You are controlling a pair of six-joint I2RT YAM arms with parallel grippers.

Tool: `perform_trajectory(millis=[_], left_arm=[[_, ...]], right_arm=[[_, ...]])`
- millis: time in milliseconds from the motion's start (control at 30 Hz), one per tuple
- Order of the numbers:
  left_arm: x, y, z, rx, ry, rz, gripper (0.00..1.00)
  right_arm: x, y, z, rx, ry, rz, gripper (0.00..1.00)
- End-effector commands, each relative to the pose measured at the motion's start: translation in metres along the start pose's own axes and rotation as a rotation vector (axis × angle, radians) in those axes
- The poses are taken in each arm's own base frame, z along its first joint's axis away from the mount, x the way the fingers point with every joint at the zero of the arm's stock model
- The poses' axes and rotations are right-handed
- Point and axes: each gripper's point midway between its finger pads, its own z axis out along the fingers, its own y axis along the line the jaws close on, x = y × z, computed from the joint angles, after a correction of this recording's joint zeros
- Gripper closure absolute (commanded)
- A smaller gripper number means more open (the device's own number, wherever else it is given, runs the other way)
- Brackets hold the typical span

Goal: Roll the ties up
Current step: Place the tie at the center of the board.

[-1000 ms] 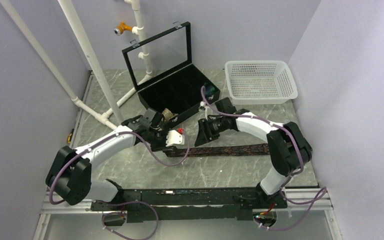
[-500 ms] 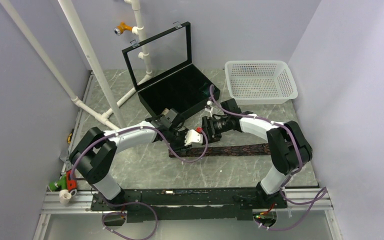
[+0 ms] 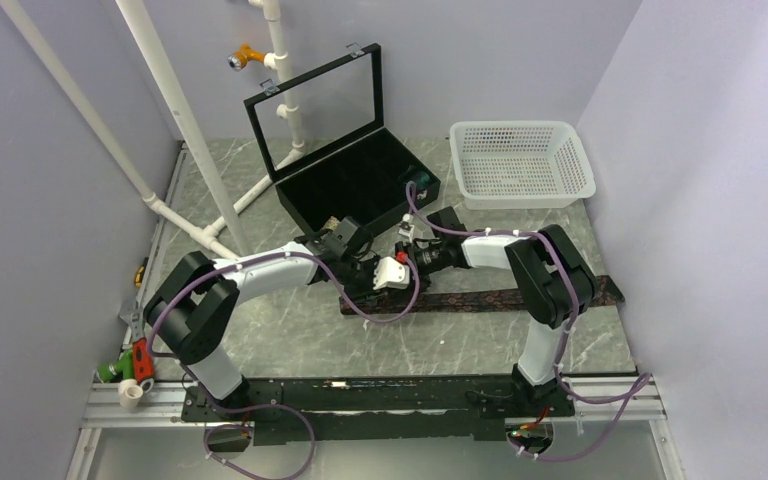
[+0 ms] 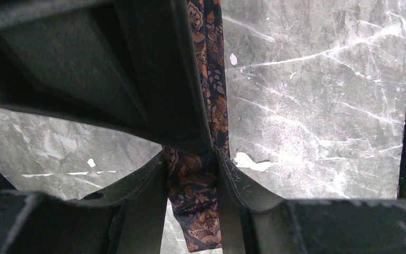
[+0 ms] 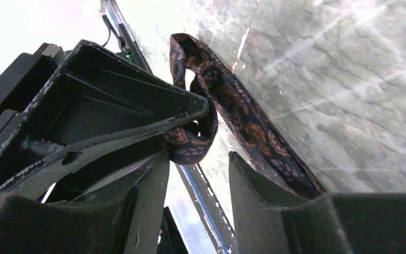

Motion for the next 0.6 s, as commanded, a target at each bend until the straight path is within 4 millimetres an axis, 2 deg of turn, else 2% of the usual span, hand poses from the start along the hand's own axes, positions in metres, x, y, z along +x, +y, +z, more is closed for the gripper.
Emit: perform_trajectory(millis=[0, 67, 133, 267, 333, 500, 567], left_arm=[[-0.026, 0.007, -0.002, -0.001, -0.071, 0.007, 0.58], [-0.024, 0.006, -0.005, -0.002, -0.057, 0.009, 0.52], [-0.015, 0.004, -0.013, -0.01, -0.039, 0.02, 0.45], [0.013, 0.002, -0.032, -0.053, -0.002, 0.043, 0.29], [0.025, -0.003, -0.034, -0.058, 0.028, 0.077, 0.27], [0.035, -0.006, -0.034, -0.067, 0.049, 0.068, 0.31], [0.032, -0.008, -0.034, -0.059, 0.034, 0.066, 0.34]], right_arm=[[-0.017, 0.022, 0.005, -0.069, -0.016, -0.064, 0.6], [-0.014, 0.016, 0.005, -0.052, -0.004, -0.071, 0.73], [-0.009, 0.009, 0.004, -0.029, 0.006, -0.083, 0.8], [-0.002, 0.0, 0.003, 0.001, 0.008, -0.092, 0.89], [-0.002, -0.001, 0.003, 0.006, 0.004, -0.103, 0.94], [-0.005, 0.002, 0.002, 0.009, 0.006, -0.116, 0.94], [-0.008, 0.009, 0.0, -0.004, -0.002, -0.124, 0.85]])
